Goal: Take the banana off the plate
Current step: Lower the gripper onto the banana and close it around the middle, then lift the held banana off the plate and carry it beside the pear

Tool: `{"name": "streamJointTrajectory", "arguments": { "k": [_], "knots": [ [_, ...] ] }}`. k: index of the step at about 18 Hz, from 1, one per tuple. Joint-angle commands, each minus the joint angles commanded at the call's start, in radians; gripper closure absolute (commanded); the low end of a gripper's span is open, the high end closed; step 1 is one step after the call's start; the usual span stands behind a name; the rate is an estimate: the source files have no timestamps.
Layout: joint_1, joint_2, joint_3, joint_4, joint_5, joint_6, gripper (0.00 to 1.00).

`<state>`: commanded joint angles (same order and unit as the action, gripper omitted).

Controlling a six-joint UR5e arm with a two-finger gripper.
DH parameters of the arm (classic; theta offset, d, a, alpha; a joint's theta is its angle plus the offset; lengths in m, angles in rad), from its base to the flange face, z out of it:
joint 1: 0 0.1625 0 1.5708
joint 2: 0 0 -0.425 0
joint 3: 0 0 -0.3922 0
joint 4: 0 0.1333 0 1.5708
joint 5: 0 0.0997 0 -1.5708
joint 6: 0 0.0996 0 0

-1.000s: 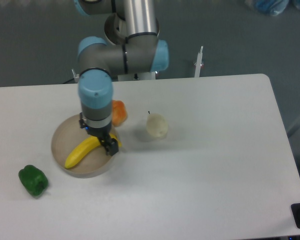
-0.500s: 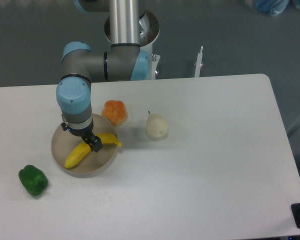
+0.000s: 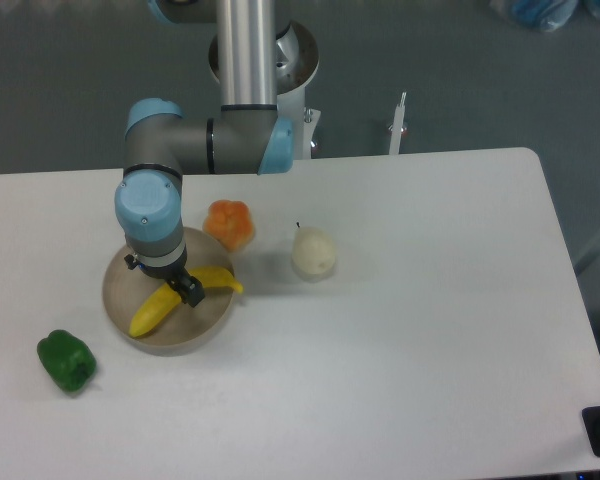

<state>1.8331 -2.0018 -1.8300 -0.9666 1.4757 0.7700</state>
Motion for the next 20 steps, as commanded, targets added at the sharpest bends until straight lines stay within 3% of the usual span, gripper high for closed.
{"name": "streamJointTrajectory", "arguments": {
  "k": [2,5,8,12,15,20],
  "knots": [
    [-0.003,-0.003,0.002,0.008,0.0,0.0,0.47],
    [-0.002,0.008,0.002,0.008,0.0,0.002,0.74],
    [0.0,0.023,0.014,0.006,0.0,0.0,0.87],
    [0.014,0.081,0.043,-0.004,0.0,0.012,0.87],
    [0.109,0.116,0.083,-0.015,-0.003,0.064,0.87],
    [0.283,0.121,0.126,-0.043,-0.003,0.236,0.87]
  ]
}}
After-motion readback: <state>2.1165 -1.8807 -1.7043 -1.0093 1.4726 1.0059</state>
